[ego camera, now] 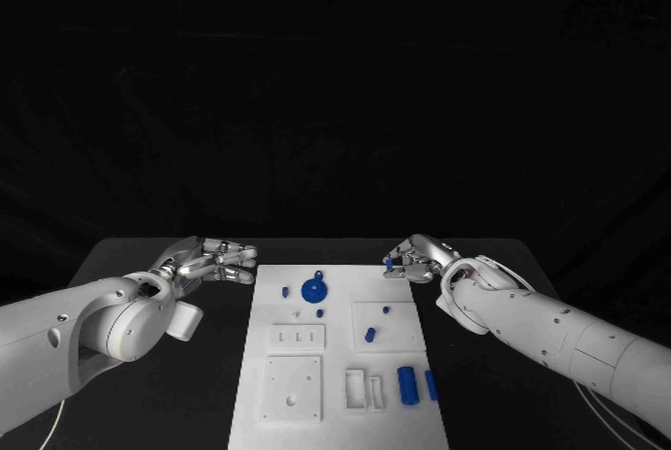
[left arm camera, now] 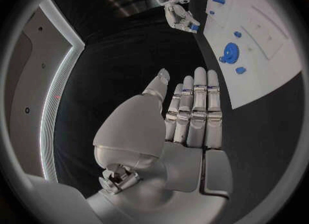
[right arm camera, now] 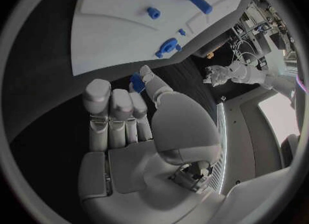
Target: Assemble the parts on the task board
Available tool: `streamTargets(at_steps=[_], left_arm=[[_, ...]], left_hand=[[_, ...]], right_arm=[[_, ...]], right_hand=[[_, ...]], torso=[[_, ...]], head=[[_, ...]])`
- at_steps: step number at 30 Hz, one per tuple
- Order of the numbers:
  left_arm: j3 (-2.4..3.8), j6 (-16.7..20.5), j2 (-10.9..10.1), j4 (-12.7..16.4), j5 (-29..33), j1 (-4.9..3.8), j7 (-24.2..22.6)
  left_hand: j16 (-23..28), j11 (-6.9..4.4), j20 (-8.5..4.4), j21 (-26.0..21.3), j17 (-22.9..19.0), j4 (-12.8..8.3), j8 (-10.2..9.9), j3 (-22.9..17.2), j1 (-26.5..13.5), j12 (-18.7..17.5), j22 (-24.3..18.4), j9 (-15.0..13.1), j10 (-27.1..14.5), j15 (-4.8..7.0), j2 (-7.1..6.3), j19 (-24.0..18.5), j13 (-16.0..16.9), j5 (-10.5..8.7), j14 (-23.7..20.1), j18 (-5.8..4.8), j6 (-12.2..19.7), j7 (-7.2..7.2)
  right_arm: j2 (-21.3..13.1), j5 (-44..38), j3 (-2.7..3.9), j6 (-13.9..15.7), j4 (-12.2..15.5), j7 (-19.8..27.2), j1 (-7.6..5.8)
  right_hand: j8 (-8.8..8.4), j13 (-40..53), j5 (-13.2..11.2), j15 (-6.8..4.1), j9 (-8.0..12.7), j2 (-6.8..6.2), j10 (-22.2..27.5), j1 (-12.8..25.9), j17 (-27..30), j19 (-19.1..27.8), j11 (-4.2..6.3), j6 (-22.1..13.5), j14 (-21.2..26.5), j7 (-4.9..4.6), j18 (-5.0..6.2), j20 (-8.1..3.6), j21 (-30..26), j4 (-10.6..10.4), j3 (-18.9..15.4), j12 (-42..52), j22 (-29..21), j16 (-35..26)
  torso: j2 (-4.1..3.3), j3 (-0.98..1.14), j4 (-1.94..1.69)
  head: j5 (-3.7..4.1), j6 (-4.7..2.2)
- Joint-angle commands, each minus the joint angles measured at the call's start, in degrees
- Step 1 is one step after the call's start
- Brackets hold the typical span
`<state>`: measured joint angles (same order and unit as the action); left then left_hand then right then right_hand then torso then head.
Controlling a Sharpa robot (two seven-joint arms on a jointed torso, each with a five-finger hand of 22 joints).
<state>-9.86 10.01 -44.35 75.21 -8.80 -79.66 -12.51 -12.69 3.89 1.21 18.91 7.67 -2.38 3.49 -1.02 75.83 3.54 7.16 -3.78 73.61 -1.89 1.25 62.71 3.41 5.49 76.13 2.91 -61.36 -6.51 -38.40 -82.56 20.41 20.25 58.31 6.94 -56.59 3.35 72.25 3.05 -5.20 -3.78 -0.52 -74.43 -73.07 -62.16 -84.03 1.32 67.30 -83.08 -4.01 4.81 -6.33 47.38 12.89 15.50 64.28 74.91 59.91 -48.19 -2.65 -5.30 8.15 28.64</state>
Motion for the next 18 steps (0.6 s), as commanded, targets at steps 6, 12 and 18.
streamTargets(at_steps=[6, 12, 18], left_arm=[[0.06, -4.68, 3.5, -2.33, -5.5, -1.53, 11.93], [-0.06, -5.33, 6.61, -4.38, -6.12, -1.77, 15.33], [-0.18, -4.47, 8.18, -5.32, -6.5, -1.79, 16.29]], left_hand=[[-13.25, -3.03, -3.6, 6.68, 7.41, 3.77, 0.66, 1.89, -4.38, 0.84, 3.98, -1.22, 9.22, 3.4, -0.61, 4.37, 0.54, 0.71, 4.22, -1.85, -4.19, 2.08], [-37.59, -4.6, -6.01, 20.82, 21.9, 5.83, 0.46, 2.37, -8.5, 5.04, 14.72, -7.27, 11.62, 5.28, -0.51, 0.02, 3.76, 7.06, -4.18, -2.67, -6.01, 3.49], [-46.8, -4.39, -5.53, 29.9, 21.3, 8.72, 0.47, -0.8, -13.35, 14.92, 23.16, -22.35, 5.58, 5.02, -3.64, -7.3, 11.56, 5.67, -8.72, -1.64, -4.07, 3.51]], right_arm=[[0.44, -6.92, -0.01, -2.45, 6.4, -8.12, -1.08], [2.29, -9.26, -0.03, -3.36, 10.14, -11.24, -1.24], [4.61, -10.24, -0.05, -4.83, 12.43, -13.55, -1.27]], right_hand=[[0.23, 0.08, -0.02, 0.38, -0.07, -0.41, 0.0, 0.19, -0.03, -3.27, -0.36, 0.24, 0.05, -0.22, -0.03, 0.33, 0.2, -0.22, 1.05, 0.22, 5.71, 0.16], [0.22, 0.09, 1.16, 0.44, -0.05, -0.88, 0.07, 0.45, 0.03, -3.28, -0.44, -0.14, 0.04, -0.33, 0.02, 0.4, 0.24, -0.63, 2.13, 0.29, 5.71, 0.1], [0.2, 0.07, 1.83, 0.47, -0.04, -0.91, 0.14, 0.67, 0.07, -3.27, -0.46, -0.43, 0.03, -0.4, 0.07, 0.44, 0.11, -0.7, 2.56, 0.31, 5.67, 0.09]], torso=[[2.25, -0.06, 0.58], [3.13, -0.03, 0.97], [3.41, 0.0, 1.18]], head=[[-1.32, 0.15], [-2.52, 0.55], [-2.81, 0.83]])
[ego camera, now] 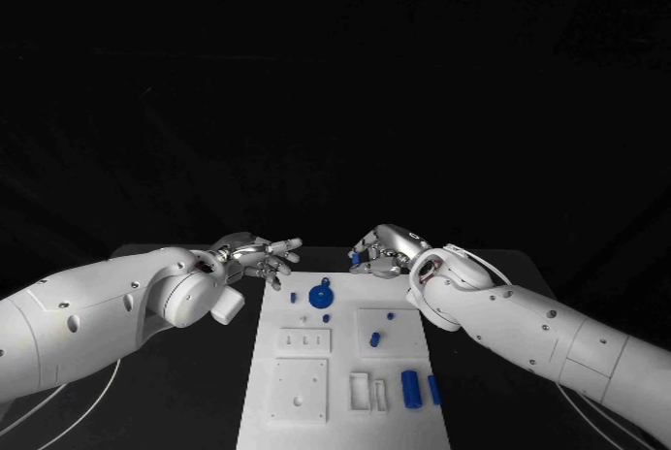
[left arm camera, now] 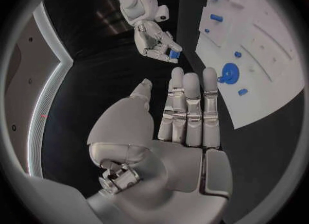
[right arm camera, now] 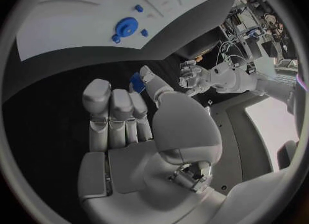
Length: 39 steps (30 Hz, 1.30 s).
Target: Assemble the parts on the task board
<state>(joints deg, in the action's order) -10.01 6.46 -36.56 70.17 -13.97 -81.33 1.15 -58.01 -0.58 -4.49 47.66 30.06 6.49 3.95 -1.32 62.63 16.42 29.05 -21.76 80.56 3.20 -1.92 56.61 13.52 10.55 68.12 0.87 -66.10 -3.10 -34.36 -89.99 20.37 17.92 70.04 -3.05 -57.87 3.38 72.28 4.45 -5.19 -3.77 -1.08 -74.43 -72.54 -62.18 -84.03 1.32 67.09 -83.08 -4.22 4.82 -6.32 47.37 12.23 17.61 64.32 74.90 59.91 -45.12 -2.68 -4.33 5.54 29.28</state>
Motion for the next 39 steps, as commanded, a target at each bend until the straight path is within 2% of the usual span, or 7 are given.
streamTargets(at_steps=[1, 2, 3, 16, 24, 27, 39], left_arm=[[-0.05, -0.83, 0.5, -0.34, -1.46, -0.12, 2.71], [-0.09, -0.66, 0.65, -0.43, -1.73, -0.11, 2.84], [-0.14, -0.53, 0.78, -0.52, -2.04, -0.1, 2.97], [-0.62, 0.45, 2.75, -1.33, -7.51, 0.23, 4.25], [-0.74, -0.49, 3.59, -1.2, -11.19, 0.34, 5.71], [-0.78, -1.07, 3.75, -1.01, -12.19, 0.35, 6.35], [-0.82, -1.6, 4.04, -0.8, -13.08, 0.36, 7.85]], left_hand=[[-2.61, 0.0, 0.19, 1.68, -2.03, -0.43, -0.09, -0.57, -0.2, 3.37, 1.93, -8.01, -2.18, -0.05, -0.39, -1.67, 2.22, 0.8, -1.17, 0.47, 1.12, 0.19], [-4.4, -0.04, 0.15, 2.1, -3.27, -0.72, -0.35, -0.45, -0.38, 5.18, 2.64, -13.64, -3.22, 0.02, -0.51, -2.24, 3.17, 0.83, -1.97, 0.49, 1.81, 0.25], [-4.98, -0.05, 0.24, 2.3, -4.07, -0.73, -0.21, -0.48, -0.4, 5.72, 2.94, -15.43, -3.52, -0.05, -0.85, -2.2, 3.33, 1.12, -1.98, 0.54, 1.92, 0.31], [-10.31, -0.04, 0.49, 3.09, -7.22, 1.14, -0.17, -1.84, -0.86, 10.43, 5.26, -26.52, -6.47, -0.27, -2.57, -3.42, 4.91, 1.74, -4.59, 0.62, 2.66, 0.59], [-10.4, 0.32, 0.85, 2.61, -7.98, 2.3, -0.27, -2.39, -0.95, 10.62, 5.39, -26.93, -7.54, -0.63, -3.65, -3.97, 4.69, 0.4, -5.51, 0.65, 3.38, 0.3], [-10.29, 0.47, 1.01, 2.24, -8.48, 2.83, -0.28, -2.61, -0.78, 10.54, 5.36, -25.88, -7.78, -0.78, -4.04, -4.06, 4.39, -0.31, -5.74, 0.69, 3.67, 0.13], [-10.16, 0.63, 1.15, 1.51, -9.26, 2.5, -0.26, -2.45, -0.45, 10.25, 5.41, -23.97, -7.96, -0.93, -3.67, -4.02, 3.84, -0.59, -5.98, 0.66, 3.93, -0.07]], right_arm=[[0.82, -2.87, -0.02, -2.73, 0.88, -3.77, 0.01], [1.24, -2.96, -0.04, -3.11, 1.16, -4.1, 0.01], [1.65, -3.04, -0.06, -3.44, 1.4, -4.4, 0.01], [5.25, -3.28, -0.42, -5.92, 2.9, -6.94, 0.01], [6.48, -3.29, -0.82, -6.72, 2.95, -7.79, -0.01], [6.82, -3.29, -0.9, -6.89, 2.89, -8.01, -0.02], [7.53, -3.34, -1.1, -7.55, 2.8, -8.59, -0.04]], right_hand=[[0.18, 0.03, 0.57, 0.47, -0.05, -0.33, 0.17, 0.15, 0.14, -3.26, -0.47, -0.24, 0.05, -0.21, 0.07, 0.44, 0.1, -0.04, 0.5, 0.26, 5.67, 0.04], [0.18, 0.03, 0.63, 0.47, -0.05, -0.32, 0.18, 0.16, 0.16, -3.26, -0.47, -0.26, 0.06, -0.22, 0.07, 0.44, 0.09, -0.04, 0.52, 0.25, 5.67, 0.01], [0.18, 0.03, 0.63, 0.47, -0.05, -0.32, 0.18, 0.16, 0.16, -3.26, -0.47, -0.26, 0.06, -0.22, 0.07, 0.44, 0.09, -0.04, 0.52, 0.25, 5.67, 0.01], [0.2, -0.24, 1.93, 0.49, -0.06, -0.14, 0.51, 0.59, 0.29, -3.21, -0.46, -0.39, 0.1, -0.26, 0.14, 0.48, -0.25, -0.06, 0.71, 0.0, 5.59, -0.13], [0.2, -0.3, 2.18, 0.5, -0.06, -0.01, 0.6, 0.73, 0.34, -3.22, -0.45, -0.42, 0.12, -0.24, 0.18, 0.49, -0.35, -0.09, 0.64, 0.01, 5.58, -0.18], [0.2, -0.33, 2.37, 0.5, -0.07, 0.03, 0.65, 0.78, 0.38, -3.23, -0.42, -0.4, 0.12, -0.24, 0.19, 0.49, -0.33, -0.08, 0.59, 0.02, 5.59, -0.22], [0.22, -0.4, 2.5, 0.49, -0.08, 0.09, 0.72, 0.79, 0.39, -3.22, -0.41, -0.35, 0.13, -0.22, 0.21, 0.49, -0.42, -0.07, 0.58, -0.03, 5.57, -0.24]], torso=[[0.4, 0.03, 0.24], [0.45, 0.05, 0.3], [0.48, 0.06, 0.33], [0.5, 0.03, 0.4], [0.47, 0.01, 0.21], [0.43, -0.01, 0.22], [0.37, 0.03, 0.43]], head=[[-0.27, 0.27], [-0.32, 0.34], [-0.35, 0.43], [-0.35, 0.76], [-0.44, 0.81], [-0.46, 0.84], [-0.54, 0.91]])
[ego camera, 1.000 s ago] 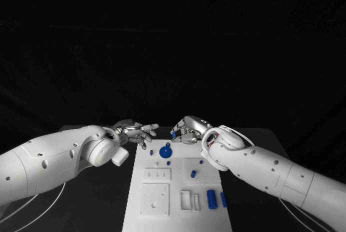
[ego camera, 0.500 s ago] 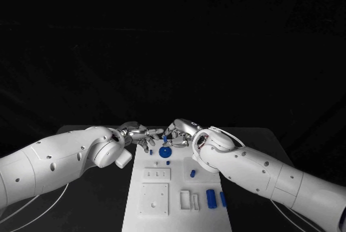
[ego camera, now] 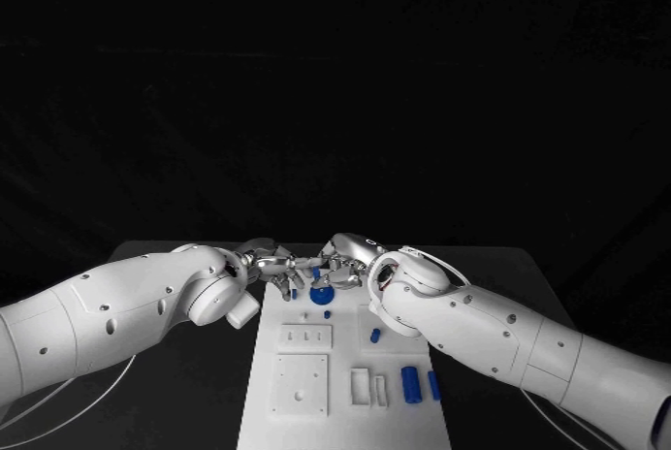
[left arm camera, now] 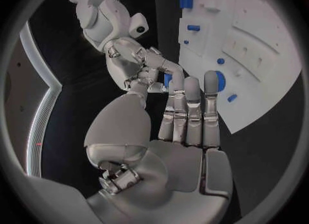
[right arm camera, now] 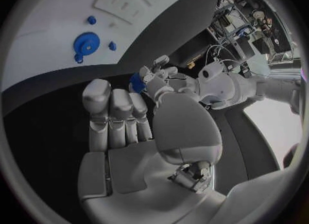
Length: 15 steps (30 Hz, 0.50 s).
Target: Assemble the parts on the task board
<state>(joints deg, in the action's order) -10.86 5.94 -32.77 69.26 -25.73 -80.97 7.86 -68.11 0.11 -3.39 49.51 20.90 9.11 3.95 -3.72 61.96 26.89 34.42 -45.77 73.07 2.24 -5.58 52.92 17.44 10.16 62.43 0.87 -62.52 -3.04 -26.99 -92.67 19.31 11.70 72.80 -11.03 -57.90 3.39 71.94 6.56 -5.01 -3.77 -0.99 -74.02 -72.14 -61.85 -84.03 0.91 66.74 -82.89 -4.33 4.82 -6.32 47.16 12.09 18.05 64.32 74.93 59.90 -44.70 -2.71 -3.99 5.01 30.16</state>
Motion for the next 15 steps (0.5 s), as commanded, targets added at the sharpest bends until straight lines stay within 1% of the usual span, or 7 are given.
streamTargets(at_steps=[1, 11, 15], left_arm=[[0.02, -1.12, 0.28, 0.1, -1.37, 0.0, 1.31], [0.01, -1.06, 0.7, -0.21, -1.83, 0.02, 3.25], [0.0, -1.25, 0.82, -0.25, -1.91, 0.03, 3.68]], left_hand=[[-0.02, -0.04, 0.07, -0.39, -0.15, -0.18, -0.3, -0.01, 0.24, -0.25, 0.05, 0.19, -0.48, 0.01, 0.06, -0.33, -0.12, -0.24, -0.3, 0.67, 0.42, -0.15], [0.08, 0.0, 0.11, -0.59, -0.31, -0.08, -0.29, -0.04, 0.24, -0.39, 0.07, 0.65, -0.5, -0.02, 0.07, -0.28, -0.27, -0.56, -0.29, 0.68, 0.48, -0.19], [0.09, -0.02, 0.1, -0.7, -0.38, -0.23, -0.26, 0.03, 0.33, -0.44, 0.11, 0.98, -0.4, -0.01, 0.34, -0.21, -0.35, -0.56, -0.24, 0.69, 0.39, -0.18]], right_arm=[[0.19, -0.67, -0.05, -1.37, 0.04, -0.64, -0.01], [0.45, -0.88, -0.14, -2.02, 0.01, -1.14, -0.02], [0.65, -0.97, -0.19, -2.27, -0.03, -1.35, -0.02]], right_hand=[[0.21, -0.05, 0.38, 0.31, -0.08, -0.01, 0.31, 0.4, 0.07, -3.22, 0.0, 0.01, -0.06, -0.11, 0.21, 0.49, -0.2, 0.06, 0.14, -0.03, 5.55, -0.24], [0.2, -0.14, 0.48, 0.3, -0.08, 0.07, 0.39, 0.53, 0.07, -3.24, 0.04, 0.07, -0.07, -0.08, 0.24, 0.49, -0.28, 0.02, -0.06, 0.02, 5.55, -0.24], [0.2, -0.14, 0.48, 0.3, -0.08, 0.07, 0.39, 0.53, 0.07, -3.24, 0.04, 0.07, -0.07, -0.08, 0.24, 0.49, -0.28, 0.02, -0.06, 0.02, 5.55, -0.24]], torso=[[-0.04, 0.06, 0.08], [-0.07, 0.08, 0.08], [-0.08, 0.09, 0.04]], head=[[0.0, 0.03], [0.14, -0.04], [0.23, -0.08]])
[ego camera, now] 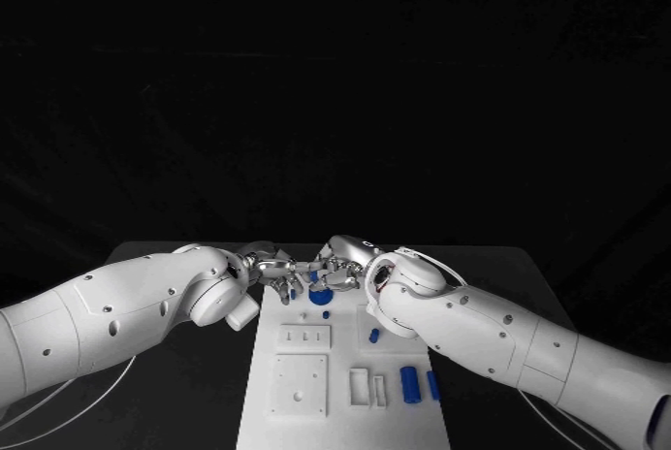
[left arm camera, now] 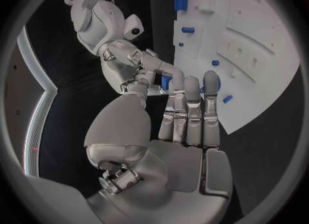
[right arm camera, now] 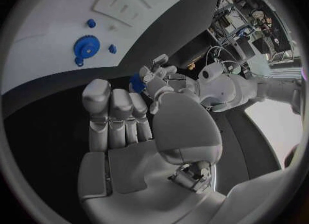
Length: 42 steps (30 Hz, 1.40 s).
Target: Assemble the parts on the task board
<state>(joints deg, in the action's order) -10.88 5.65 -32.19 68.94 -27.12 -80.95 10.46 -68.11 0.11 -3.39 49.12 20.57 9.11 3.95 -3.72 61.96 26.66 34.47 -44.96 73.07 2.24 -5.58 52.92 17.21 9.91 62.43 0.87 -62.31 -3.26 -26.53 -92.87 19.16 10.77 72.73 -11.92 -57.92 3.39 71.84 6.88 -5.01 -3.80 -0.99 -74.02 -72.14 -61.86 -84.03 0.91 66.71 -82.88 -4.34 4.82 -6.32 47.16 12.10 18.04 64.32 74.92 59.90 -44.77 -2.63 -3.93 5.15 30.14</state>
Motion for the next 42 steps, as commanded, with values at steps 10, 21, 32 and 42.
streamTargets(at_steps=[10, 21, 32, 42], left_arm=[[0.02, -1.78, 0.41, -0.04, -1.13, 0.01, 3.2], [0.02, -1.75, 0.84, -0.29, -1.69, 0.01, 4.74], [0.02, -1.48, 1.15, -0.4, -1.73, 0.02, 5.03], [0.02, -1.11, 0.92, -0.42, -1.19, 0.02, 4.87]], left_hand=[[-0.11, -0.09, 0.01, -0.48, -0.08, -2.44, -0.26, 1.31, 0.91, -0.25, 0.48, 1.26, -0.18, 0.08, 2.56, -0.01, -0.22, -0.06, -0.17, 0.66, -0.01, 0.04], [-0.2, -0.34, -0.16, -0.72, 0.0, -6.6, -0.25, 3.1, 2.44, -0.4, 1.01, 1.66, 0.08, 0.25, 5.73, 0.17, -0.31, 1.05, -0.01, 0.58, -0.34, 0.32], [-0.22, -0.53, -0.3, -0.81, 0.08, -8.32, -0.25, 3.32, 4.23, -0.62, 1.25, 2.01, 0.33, 0.4, 7.68, 0.32, -0.45, 2.11, 0.14, 0.52, -0.61, 0.58], [-0.33, -0.8, -0.59, -0.6, 0.25, -11.65, -0.23, -0.27, 7.79, -1.38, 1.63, 2.43, 0.7, 0.67, 10.33, 0.38, -0.99, 9.87, 0.31, 0.5, -0.64, 1.09]], right_arm=[[0.45, -1.05, -0.12, -1.72, 0.08, -0.9, 0.0], [0.78, -1.89, -0.36, -2.76, 0.16, -1.48, 0.0], [1.18, -2.21, -1.07, -3.41, 0.01, -1.9, 0.0], [1.1, -2.33, -1.34, -3.79, -0.2, -2.2, 0.0]], right_hand=[[0.19, -0.07, 0.29, 0.28, -0.06, 0.11, 0.37, 0.52, 0.05, -3.26, 0.07, 0.14, -0.09, -0.05, 0.26, 0.48, -0.32, -0.05, -0.16, 0.11, 5.55, -0.22], [0.2, -0.09, 0.3, 0.29, -0.06, 0.09, 0.39, 0.56, 0.01, -3.28, 0.08, 0.14, -0.1, -0.03, 0.24, 0.48, -0.18, -0.08, -0.22, 0.12, 5.59, -0.18], [0.19, -0.13, 0.3, 0.28, -0.05, 0.09, 0.41, 0.57, 0.05, -3.28, 0.08, 0.1, -0.08, -0.05, 0.25, 0.48, -0.28, -0.16, -0.29, 0.13, 5.57, -0.25], [0.19, -0.13, 0.3, 0.28, -0.05, 0.09, 0.41, 0.57, 0.05, -3.28, 0.08, 0.1, -0.08, -0.05, 0.25, 0.48, -0.28, -0.16, -0.29, 0.13, 5.57, -0.25]], torso=[[0.0, 0.0, -0.02], [-0.04, -0.02, -0.01], [-0.04, -0.02, -0.03], [-0.05, -0.03, -0.03]], head=[[0.17, 0.0], [0.32, 0.09], [0.4, 0.23], [0.4, 0.25]])
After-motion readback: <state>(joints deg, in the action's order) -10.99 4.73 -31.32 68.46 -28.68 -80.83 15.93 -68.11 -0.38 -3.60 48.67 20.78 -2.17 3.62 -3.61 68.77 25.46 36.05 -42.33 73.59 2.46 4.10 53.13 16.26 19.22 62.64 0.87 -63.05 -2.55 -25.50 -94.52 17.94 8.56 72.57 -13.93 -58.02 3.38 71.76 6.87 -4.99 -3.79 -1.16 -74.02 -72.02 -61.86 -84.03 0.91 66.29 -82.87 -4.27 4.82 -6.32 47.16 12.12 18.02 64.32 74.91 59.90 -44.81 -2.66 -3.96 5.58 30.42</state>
